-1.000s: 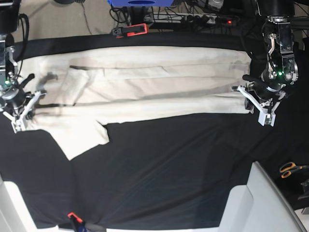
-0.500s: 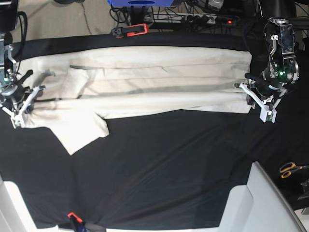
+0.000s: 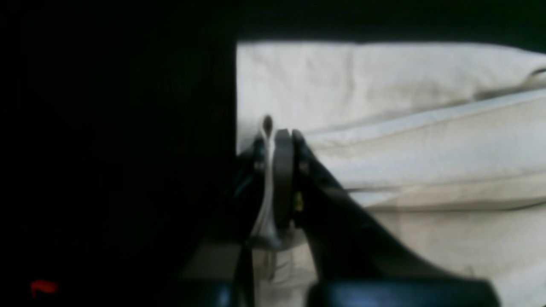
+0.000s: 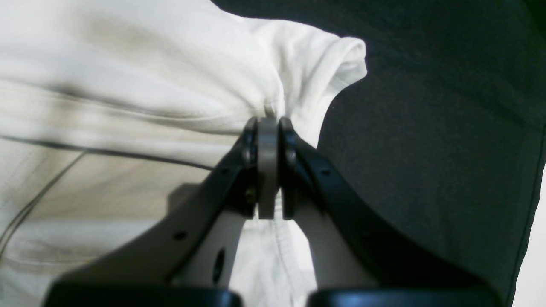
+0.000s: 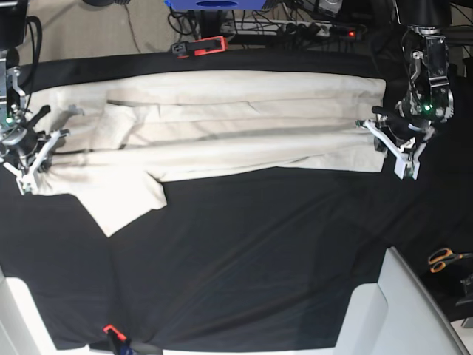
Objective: Fold the T-shirt properly
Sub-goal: 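Hold the folded edge still with both grippers, then drag the folded edge with both grippers toward the hem to flatten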
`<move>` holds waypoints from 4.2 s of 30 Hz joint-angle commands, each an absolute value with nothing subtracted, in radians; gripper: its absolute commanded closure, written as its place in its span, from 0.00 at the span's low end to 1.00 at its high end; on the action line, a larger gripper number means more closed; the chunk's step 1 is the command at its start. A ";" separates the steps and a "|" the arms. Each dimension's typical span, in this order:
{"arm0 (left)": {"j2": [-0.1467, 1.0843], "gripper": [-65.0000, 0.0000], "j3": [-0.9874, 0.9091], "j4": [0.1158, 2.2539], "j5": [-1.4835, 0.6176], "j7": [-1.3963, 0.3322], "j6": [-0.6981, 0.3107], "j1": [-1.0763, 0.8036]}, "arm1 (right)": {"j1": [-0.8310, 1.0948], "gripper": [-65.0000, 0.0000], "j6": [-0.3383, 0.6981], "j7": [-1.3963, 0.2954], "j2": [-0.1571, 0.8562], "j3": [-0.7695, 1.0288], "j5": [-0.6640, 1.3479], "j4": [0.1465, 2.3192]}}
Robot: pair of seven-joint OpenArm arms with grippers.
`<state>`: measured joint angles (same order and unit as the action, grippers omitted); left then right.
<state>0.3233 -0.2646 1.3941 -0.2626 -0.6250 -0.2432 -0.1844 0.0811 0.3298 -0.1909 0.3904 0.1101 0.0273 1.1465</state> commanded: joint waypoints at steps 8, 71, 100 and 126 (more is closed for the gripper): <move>0.328 1.00 -0.268 1.356 -0.262 -0.552 -0.237 -0.177 | 0.061 1.00 0.317 -0.171 0.412 0.117 0.031 1.104; 0.329 1.00 -0.275 1.461 -0.262 -0.558 -0.193 -0.041 | -0.018 1.00 0.317 -0.176 0.397 0.117 0.031 1.119; 0.286 1.00 -0.269 1.319 -0.197 -0.550 -0.156 0.148 | -0.449 1.00 0.317 0.062 0.446 0.108 0.030 0.607; 0.154 1.00 -0.269 1.397 -0.021 -0.549 -0.163 0.173 | -0.469 1.00 0.317 0.110 0.469 0.110 -0.033 0.516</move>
<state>0.1413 -0.2642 1.3727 -0.0254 -0.5732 -0.1749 0.1493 -0.4446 0.3367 0.0845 0.4408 0.1032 -0.0338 0.4988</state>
